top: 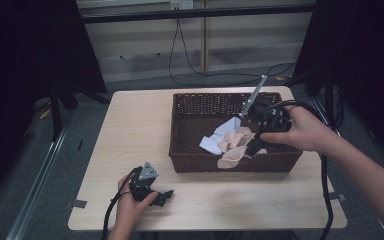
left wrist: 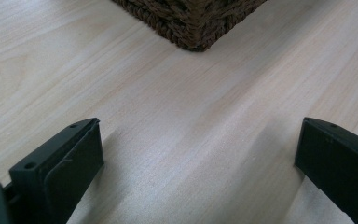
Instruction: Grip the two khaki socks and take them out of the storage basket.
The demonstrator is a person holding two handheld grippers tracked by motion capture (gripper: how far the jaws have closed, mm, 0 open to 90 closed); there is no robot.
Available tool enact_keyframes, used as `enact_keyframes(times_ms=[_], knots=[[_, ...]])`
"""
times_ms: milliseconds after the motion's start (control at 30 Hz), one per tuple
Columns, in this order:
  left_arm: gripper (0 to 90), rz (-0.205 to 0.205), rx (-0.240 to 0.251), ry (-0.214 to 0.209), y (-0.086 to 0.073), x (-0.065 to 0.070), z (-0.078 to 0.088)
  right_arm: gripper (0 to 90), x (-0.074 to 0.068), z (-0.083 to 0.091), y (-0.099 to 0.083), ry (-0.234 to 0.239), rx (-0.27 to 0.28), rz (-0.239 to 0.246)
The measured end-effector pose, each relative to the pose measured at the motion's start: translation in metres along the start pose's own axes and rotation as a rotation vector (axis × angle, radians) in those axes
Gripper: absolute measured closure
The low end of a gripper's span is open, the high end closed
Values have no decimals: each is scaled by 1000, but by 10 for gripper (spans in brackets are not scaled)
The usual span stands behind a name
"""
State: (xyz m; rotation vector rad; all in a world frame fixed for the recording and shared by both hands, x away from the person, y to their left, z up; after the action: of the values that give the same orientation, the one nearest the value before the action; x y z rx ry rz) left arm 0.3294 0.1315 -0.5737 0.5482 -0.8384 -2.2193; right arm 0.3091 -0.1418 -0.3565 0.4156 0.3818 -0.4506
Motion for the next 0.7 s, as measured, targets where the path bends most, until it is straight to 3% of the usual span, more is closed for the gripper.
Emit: enact_keyframes(times_ms=[267,367,700], knots=[[6,1,3,3,0,0,0,843,1,-28,-6,31,-34,31],[5,1,3,3,0,0,0,842,1,-37,-8,40,-37,22],[6,1,1,3,0,0,0,829,15,-84,-15,46,-108,36]])
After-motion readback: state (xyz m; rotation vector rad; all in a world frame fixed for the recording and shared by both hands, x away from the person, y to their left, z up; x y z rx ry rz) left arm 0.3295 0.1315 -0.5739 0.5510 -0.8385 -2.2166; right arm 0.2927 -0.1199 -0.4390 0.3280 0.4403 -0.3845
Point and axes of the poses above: each handheld gripper's, and its own axes: z roughly backward along the jaws, y roughly out of its top, x roughly to its right, the point moved 9 cm from there along -z, roughly forward along the jaws, and after that the axes turned 13 degrees about y, right-handed, at the moved point
